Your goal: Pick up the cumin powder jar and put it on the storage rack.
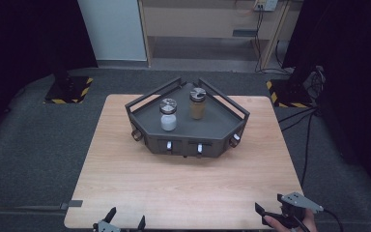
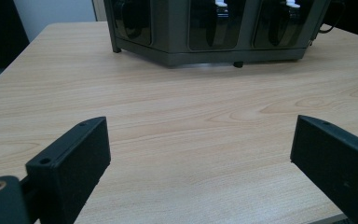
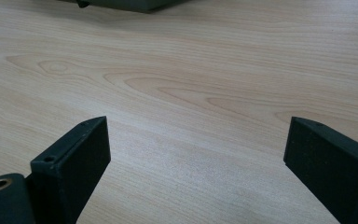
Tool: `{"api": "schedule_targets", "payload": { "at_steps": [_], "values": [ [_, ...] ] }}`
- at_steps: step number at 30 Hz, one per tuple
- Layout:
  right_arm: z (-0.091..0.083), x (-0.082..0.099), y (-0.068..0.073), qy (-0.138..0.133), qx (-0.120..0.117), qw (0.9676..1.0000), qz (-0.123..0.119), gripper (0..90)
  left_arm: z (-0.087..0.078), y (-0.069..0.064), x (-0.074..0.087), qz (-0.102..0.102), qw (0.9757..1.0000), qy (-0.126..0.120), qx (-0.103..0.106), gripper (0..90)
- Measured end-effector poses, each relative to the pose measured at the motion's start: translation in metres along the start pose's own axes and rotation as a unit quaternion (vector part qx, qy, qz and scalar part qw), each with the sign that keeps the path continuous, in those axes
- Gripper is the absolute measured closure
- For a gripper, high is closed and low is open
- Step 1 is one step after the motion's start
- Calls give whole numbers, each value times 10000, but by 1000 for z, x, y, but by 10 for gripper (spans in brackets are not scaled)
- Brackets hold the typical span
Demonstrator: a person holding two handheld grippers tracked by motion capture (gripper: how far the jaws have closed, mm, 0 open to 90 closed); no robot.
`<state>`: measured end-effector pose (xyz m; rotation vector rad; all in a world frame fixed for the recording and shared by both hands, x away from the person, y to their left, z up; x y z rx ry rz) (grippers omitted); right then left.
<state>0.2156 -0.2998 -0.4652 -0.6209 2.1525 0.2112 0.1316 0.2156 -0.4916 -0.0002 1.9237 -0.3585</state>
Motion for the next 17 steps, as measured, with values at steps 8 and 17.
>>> {"api": "schedule_targets", "payload": {
  "at_steps": [8,17],
  "values": [
    [-3,-3,1,-74,3,10000,-21,75,0,-2,0,17,10000,-29,1,39],
    [-8,-6,2,-252,7,9997,-34,71,-1,-1,-1,17,9999,-98,-23,38]
  ]
}}
Point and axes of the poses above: each handheld gripper's, and its own axes: z roughly forward along the jaws, x roughly out of its underside, y roughly to its left, the point moved 10 cm from there along z, roughly forward along the jaws, and after that the axes turned 14 degrees about -z, right-handed, at the moved point
